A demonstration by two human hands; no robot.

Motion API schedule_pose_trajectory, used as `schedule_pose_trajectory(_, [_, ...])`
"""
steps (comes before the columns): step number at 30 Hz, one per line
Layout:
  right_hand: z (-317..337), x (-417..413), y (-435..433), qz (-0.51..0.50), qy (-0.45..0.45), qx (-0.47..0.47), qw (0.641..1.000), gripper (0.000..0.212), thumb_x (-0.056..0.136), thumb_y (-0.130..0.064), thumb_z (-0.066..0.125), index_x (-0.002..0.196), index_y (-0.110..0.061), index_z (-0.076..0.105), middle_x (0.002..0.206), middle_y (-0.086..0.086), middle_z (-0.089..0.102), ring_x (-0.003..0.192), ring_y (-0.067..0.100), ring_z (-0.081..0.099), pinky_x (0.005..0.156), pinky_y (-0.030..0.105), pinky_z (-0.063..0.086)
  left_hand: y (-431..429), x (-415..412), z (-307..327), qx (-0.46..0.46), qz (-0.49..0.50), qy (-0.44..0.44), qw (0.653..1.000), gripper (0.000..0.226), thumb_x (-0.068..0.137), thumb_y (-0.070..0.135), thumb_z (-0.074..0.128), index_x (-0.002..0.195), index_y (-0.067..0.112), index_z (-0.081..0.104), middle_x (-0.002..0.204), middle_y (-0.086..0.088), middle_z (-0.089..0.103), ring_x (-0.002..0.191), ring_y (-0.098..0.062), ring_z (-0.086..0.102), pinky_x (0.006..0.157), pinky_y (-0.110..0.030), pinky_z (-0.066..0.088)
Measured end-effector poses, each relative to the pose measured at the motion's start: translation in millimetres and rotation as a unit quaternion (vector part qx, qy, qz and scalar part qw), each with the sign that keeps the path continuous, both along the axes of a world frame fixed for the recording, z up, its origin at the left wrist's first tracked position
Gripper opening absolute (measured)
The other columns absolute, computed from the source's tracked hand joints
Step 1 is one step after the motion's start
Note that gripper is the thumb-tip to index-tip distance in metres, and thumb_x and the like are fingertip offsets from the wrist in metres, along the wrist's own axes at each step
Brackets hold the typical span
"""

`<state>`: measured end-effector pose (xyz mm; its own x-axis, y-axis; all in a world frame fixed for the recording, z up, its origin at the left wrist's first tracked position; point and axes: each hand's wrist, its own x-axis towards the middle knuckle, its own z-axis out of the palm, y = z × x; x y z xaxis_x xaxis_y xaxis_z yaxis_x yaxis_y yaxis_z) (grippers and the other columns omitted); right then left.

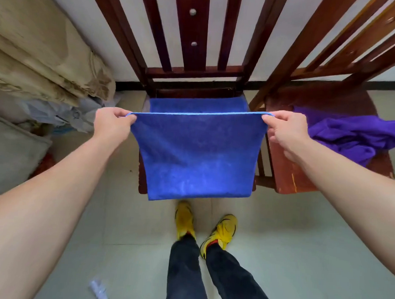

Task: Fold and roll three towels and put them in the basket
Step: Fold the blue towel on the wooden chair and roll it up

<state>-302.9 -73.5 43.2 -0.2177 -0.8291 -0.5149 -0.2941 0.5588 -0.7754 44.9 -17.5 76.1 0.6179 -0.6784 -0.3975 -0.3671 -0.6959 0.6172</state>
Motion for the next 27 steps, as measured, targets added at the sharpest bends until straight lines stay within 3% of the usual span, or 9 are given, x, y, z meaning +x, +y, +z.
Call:
schedule_pose_trajectory(3, [-17,6,-22,0.012,0.054,-0.011,0.998,0.004,0.084,-0.023,0.071,0.083,-0.019,0.071,0.071,-0.004,0.063,0.067,0.009,0.055,0.06,0.024,0.043,-23,7,-19,0.006,0.024,0.05,0.998,0.002,0.089,0.013,0.064,0.089,0.012,0.066,0.078,-0.001,0.062,0.064,-0.009,0.053,0.058,-0.02,0.043])
schedule_pose_trajectory(5, [-31,10,-38,-0.005,0.056,0.006,0.998,0.008,0.084,-0.021,0.071,0.077,-0.02,0.069,0.078,-0.001,0.066,0.074,0.012,0.06,0.067,0.025,0.047,-40,13,-38,0.019,0.044,0.098,0.994,0.005,0.088,0.012,0.066,0.083,0.01,0.066,0.086,-0.008,0.067,0.071,-0.016,0.06,0.069,-0.029,0.054])
schedule_pose_trajectory(8, [-59,16,-63,-0.041,0.038,0.04,0.998,0.016,0.084,-0.02,0.071,0.069,-0.019,0.066,0.08,0.004,0.068,0.077,0.017,0.062,0.068,0.028,0.048,-67,18,-65,0.032,0.061,0.156,0.985,0.011,0.087,0.009,0.065,0.077,0.013,0.065,0.094,-0.016,0.069,0.077,-0.024,0.066,0.083,-0.039,0.057])
schedule_pose_trajectory(11, [-88,22,-84,-0.049,0.047,0.064,0.996,0.019,0.086,-0.021,0.07,0.068,-0.02,0.064,0.081,0.003,0.067,0.074,0.017,0.063,0.066,0.029,0.049,-92,21,-94,0.045,0.056,0.16,0.985,0.003,0.087,0.009,0.065,0.089,0.007,0.065,0.1,-0.016,0.069,0.084,-0.026,0.068,0.083,-0.04,0.057])
schedule_pose_trajectory(16, [-126,27,-111,-0.044,0.088,0.074,0.992,0.019,0.084,-0.027,0.07,0.069,-0.018,0.065,0.076,0.0,0.065,0.074,0.019,0.063,0.068,0.033,0.052,-125,28,-137,0.066,0.056,0.174,0.981,0.017,0.092,0.011,0.06,0.109,0.01,0.059,0.103,-0.005,0.062,0.076,-0.012,0.06,0.069,-0.029,0.05])
schedule_pose_trajectory(18, [-138,28,-118,-0.037,0.113,0.08,0.99,0.018,0.084,-0.028,0.071,0.071,-0.019,0.064,0.075,-0.003,0.062,0.079,0.021,0.063,0.073,0.034,0.054,-135,29,-149,0.072,0.055,0.172,0.981,0.013,0.092,0.009,0.06,0.105,0.009,0.059,0.102,-0.006,0.062,0.078,-0.015,0.062,0.071,-0.031,0.051])
schedule_pose_trajectory(21, [-150,28,-127,-0.001,0.192,0.092,0.977,0.017,0.081,-0.037,0.073,0.082,-0.021,0.069,0.091,0.001,0.068,0.09,0.023,0.064,0.081,0.038,0.055,-145,32,-167,0.08,0.061,0.146,0.984,0.007,0.088,0.008,0.065,0.093,0.009,0.06,0.099,-0.008,0.065,0.085,-0.021,0.063,0.075,-0.033,0.053])
schedule_pose_trajectory(24, [-154,28,-131,0.018,0.259,0.098,0.961,0.028,0.076,-0.046,0.073,0.086,-0.02,0.07,0.098,0.003,0.069,0.091,0.025,0.064,0.075,0.035,0.051,-150,31,-178,0.075,0.062,0.096,0.991,0.023,0.081,0.011,0.072,0.069,0.015,0.053,0.075,0.0,0.059,0.078,-0.021,0.062,0.078,-0.039,0.057])
schedule_pose_trajectory(27, [-143,29,-130,0.049,0.284,0.113,0.951,0.036,0.076,-0.053,0.07,0.09,-0.021,0.067,0.097,0.002,0.067,0.09,0.026,0.064,0.077,0.036,0.053,-148,29,-175,0.091,0.041,0.039,0.994,0.028,0.078,0.022,0.076,0.067,0.017,0.051,0.07,0.002,0.054,0.071,-0.021,0.058,0.077,-0.04,0.055])
